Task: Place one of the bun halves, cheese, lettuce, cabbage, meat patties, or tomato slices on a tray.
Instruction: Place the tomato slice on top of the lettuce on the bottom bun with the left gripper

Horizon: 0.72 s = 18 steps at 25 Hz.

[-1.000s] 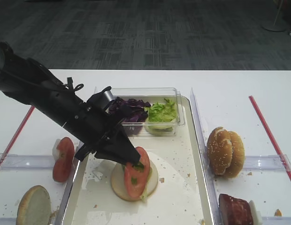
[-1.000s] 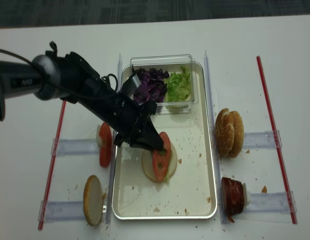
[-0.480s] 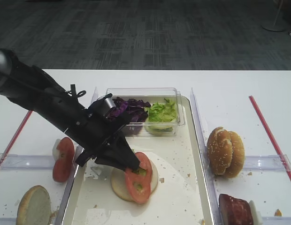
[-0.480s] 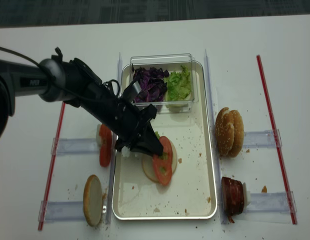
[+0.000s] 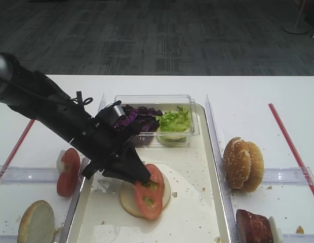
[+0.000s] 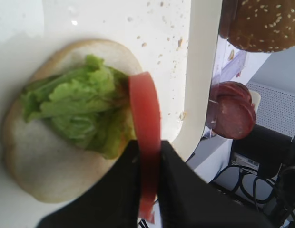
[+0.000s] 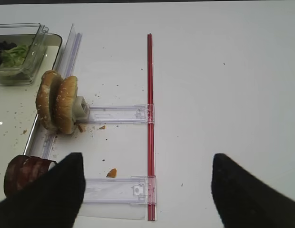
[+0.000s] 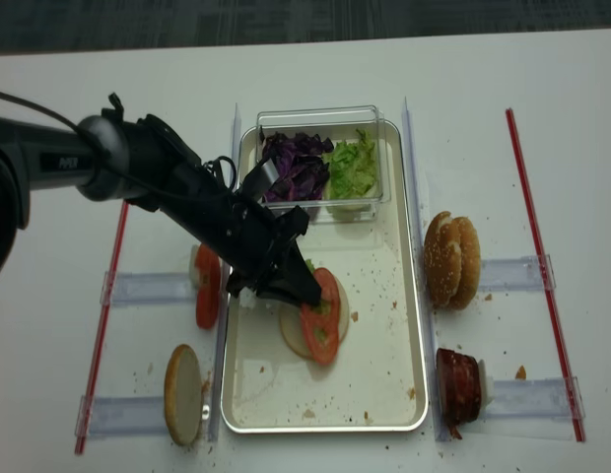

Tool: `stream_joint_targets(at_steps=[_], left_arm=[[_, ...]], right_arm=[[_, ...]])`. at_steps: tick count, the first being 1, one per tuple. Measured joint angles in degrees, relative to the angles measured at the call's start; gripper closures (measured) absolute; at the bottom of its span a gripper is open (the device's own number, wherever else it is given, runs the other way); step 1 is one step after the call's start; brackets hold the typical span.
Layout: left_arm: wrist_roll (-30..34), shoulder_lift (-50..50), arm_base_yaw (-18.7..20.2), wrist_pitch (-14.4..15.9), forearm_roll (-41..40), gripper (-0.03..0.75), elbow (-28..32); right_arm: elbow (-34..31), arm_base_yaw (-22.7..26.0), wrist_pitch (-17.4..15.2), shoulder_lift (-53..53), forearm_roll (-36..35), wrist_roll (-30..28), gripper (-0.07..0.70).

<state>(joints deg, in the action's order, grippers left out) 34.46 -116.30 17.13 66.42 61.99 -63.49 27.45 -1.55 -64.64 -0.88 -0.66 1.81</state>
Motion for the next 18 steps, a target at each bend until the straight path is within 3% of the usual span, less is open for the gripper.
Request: stream_joint_targets(at_steps=[12,18], left_arm=[[0.61,0.0,0.0,-1.04,0.0,0.659,0.0],[0.75,0.0,-0.13,-1.55,0.0,0.584,0.0]], right_arm=[[0.0,0.0,0.0,0.0,0.0,0.0,0.061],[0.0,0.0,0.0,0.0,0.0,0.0,0.061]])
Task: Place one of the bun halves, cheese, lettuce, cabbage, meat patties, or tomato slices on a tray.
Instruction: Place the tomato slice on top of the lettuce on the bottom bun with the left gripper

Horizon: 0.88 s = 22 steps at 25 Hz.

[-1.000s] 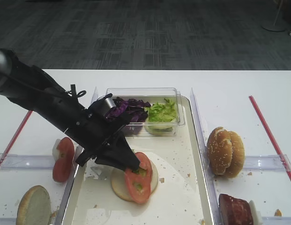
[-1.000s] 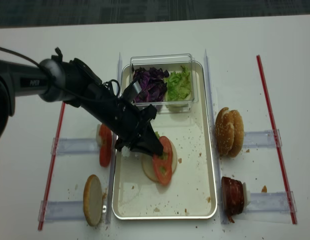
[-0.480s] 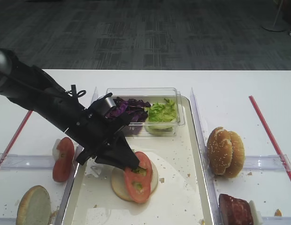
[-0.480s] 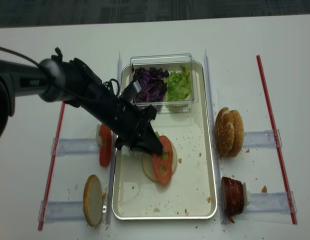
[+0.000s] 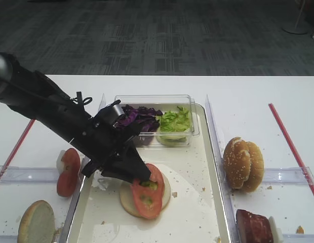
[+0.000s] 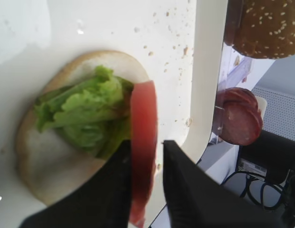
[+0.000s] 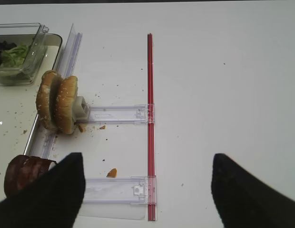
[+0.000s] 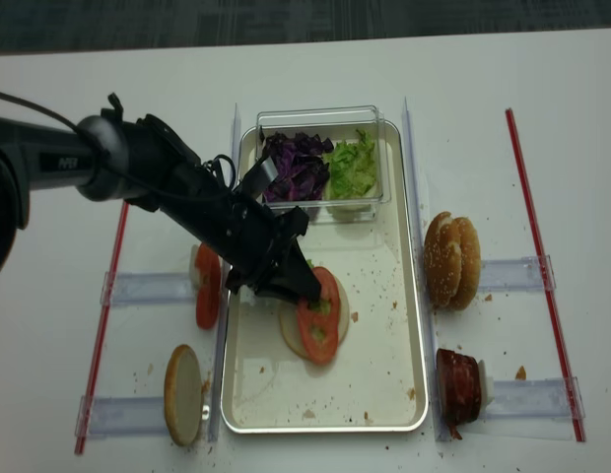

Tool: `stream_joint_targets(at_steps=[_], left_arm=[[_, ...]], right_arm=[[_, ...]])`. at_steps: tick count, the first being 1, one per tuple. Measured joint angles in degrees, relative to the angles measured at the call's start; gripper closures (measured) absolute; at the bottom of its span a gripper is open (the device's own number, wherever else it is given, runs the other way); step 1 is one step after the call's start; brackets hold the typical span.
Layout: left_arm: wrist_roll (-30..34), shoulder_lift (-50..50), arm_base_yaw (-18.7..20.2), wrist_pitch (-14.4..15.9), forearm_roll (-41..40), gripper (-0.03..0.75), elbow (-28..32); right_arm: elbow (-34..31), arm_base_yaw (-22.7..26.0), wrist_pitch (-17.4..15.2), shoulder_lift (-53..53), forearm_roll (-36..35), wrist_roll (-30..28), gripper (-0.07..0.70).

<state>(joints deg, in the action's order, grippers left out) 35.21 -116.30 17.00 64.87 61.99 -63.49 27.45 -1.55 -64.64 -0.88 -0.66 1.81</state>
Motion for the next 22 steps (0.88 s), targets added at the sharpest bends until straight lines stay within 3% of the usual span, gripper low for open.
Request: stream_joint_targets(at_steps=[17,22], left_arm=[[5.98,0.0,-2.46,1.6,2.99,0.265,0.0],[7.23,0.0,-2.46,1.48,2.99,0.218,0.0]], right_arm=[[0.0,0.0,0.0,0.0,0.0,0.0,0.061],[0.0,0.0,0.0,0.0,0.0,0.0,0.061]])
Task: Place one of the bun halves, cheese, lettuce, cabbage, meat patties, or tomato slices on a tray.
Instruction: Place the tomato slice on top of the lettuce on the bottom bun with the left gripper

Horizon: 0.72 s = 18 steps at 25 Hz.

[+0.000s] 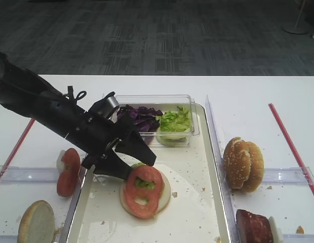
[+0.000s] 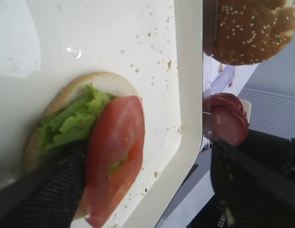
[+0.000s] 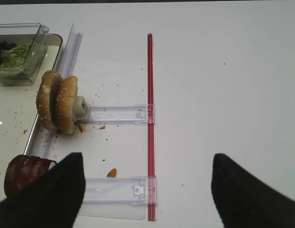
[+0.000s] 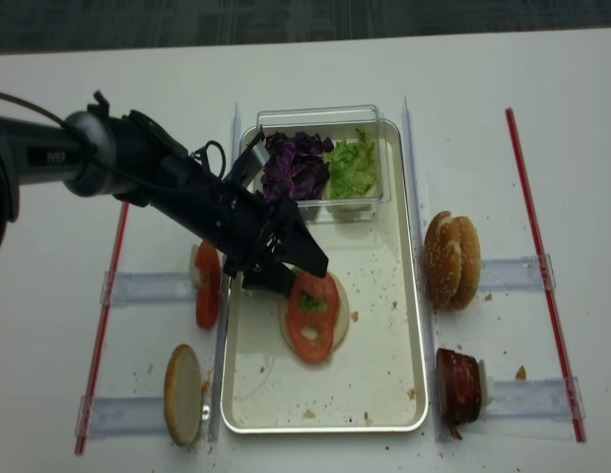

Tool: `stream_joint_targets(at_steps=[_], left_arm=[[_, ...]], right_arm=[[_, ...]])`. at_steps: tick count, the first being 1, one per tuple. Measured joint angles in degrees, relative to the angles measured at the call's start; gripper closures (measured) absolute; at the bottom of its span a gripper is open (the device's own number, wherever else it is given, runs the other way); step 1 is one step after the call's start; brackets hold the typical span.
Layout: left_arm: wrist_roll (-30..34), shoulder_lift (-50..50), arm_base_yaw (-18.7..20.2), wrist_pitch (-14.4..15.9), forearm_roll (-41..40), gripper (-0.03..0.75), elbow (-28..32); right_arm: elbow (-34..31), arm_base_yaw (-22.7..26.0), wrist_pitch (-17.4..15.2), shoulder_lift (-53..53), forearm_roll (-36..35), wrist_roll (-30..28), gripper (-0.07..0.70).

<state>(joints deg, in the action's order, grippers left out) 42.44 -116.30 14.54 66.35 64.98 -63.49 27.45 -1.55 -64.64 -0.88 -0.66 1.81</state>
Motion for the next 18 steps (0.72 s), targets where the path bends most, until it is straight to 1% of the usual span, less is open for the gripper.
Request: stream_joint_targets(at_steps=[5,8,15,18], left_arm=[[0.1,0.0,0.0,0.0,-0.67,0.211,-1.98],[-0.51,0.0,0.0,0.0,-3.02,0.211,-4.09],[-7.78,0.0,0.0,0.89,-14.19,0.211,-9.93],[-11.21,0.0,0.0,1.15,-17.64,0.211,-13.16]], right_arm=[[0.0,0.0,0.0,0.0,0.0,0.0,0.061],[0.0,0.0,0.0,0.0,0.0,0.0,0.061],[0.0,0.0,0.0,0.0,0.0,0.0,0.061],[0.0,0.0,0.0,0.0,0.0,0.0,0.061]])
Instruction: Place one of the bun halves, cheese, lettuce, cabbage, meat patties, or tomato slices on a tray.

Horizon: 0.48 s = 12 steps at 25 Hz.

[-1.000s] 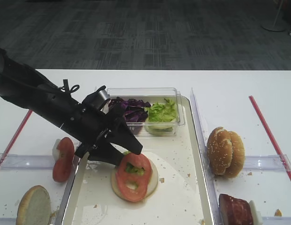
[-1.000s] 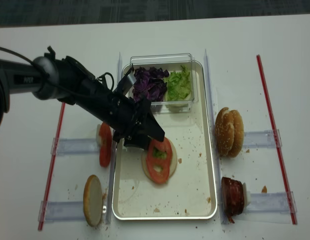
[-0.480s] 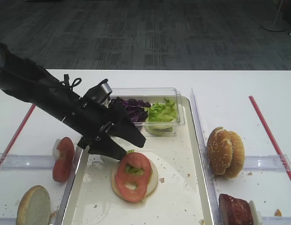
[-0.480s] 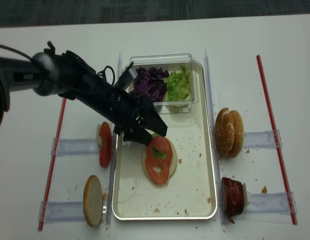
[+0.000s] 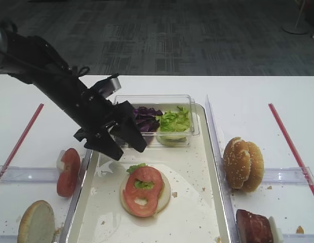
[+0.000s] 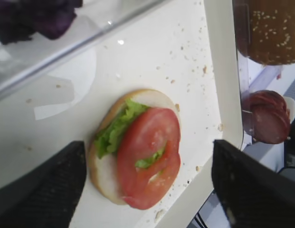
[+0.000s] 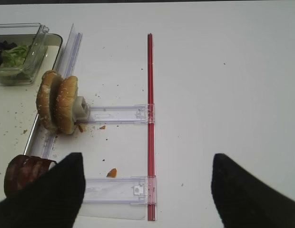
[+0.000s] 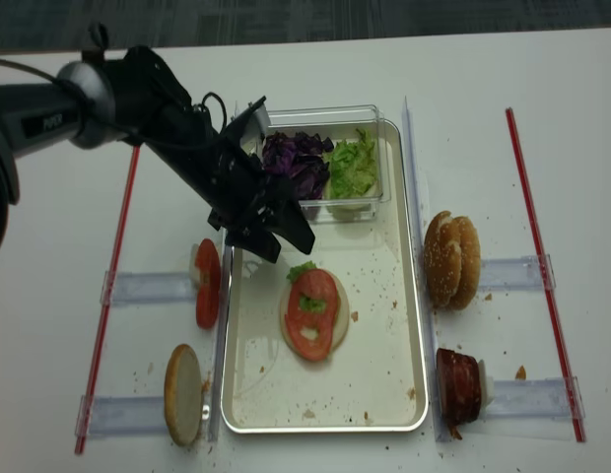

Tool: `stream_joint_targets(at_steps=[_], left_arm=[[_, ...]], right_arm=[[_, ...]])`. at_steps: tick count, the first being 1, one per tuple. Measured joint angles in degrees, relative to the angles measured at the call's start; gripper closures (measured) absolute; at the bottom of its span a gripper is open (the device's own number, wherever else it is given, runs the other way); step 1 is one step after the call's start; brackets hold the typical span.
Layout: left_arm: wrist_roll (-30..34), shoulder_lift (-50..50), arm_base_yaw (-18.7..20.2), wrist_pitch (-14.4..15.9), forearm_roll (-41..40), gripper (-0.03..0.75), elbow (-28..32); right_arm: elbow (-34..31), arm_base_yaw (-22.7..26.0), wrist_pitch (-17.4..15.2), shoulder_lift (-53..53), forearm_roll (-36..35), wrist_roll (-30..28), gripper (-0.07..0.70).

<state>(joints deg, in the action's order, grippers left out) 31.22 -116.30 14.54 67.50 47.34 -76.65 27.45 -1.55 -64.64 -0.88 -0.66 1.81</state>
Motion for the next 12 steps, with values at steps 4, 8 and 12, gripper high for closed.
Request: stream_joint_targets(at_steps=[4,8,12], left_arm=[[-6.78,0.0,0.0,0.39,-5.96,0.211,-5.28],[-16.07,0.0,0.2,0.94,-16.92,0.211,-10.4],[-22.55,0.0,0.95,1.54,-26.63,0.211,-14.08]], right_arm=[[0.0,0.0,0.0,0.0,0.0,0.0,0.061],[0.0,0.0,0.0,0.0,0.0,0.0,0.061],[0.0,0.0,0.0,0.0,0.0,0.0,0.061]])
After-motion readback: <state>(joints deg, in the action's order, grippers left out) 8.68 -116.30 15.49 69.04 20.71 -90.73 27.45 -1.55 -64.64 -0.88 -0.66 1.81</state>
